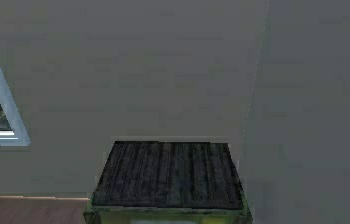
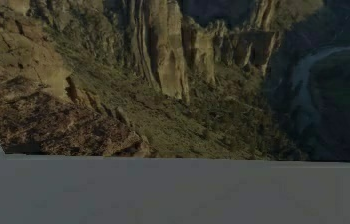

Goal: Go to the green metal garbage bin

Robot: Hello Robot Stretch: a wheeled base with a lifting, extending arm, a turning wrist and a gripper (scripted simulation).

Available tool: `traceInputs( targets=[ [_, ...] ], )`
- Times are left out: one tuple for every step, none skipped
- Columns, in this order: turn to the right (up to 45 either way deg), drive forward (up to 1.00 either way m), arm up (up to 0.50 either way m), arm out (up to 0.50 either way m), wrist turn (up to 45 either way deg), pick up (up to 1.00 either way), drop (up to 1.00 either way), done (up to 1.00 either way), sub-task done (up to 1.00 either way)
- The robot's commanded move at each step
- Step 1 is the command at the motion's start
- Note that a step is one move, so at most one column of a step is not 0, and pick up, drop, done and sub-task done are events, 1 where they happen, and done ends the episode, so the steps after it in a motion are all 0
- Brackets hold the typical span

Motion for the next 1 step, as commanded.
traceInputs(
  targets=[
    [0.0, 0.00, 0.00, 0.00, 0.0, 0.00, 0.00, 1.00, 0.00]
  ],
)
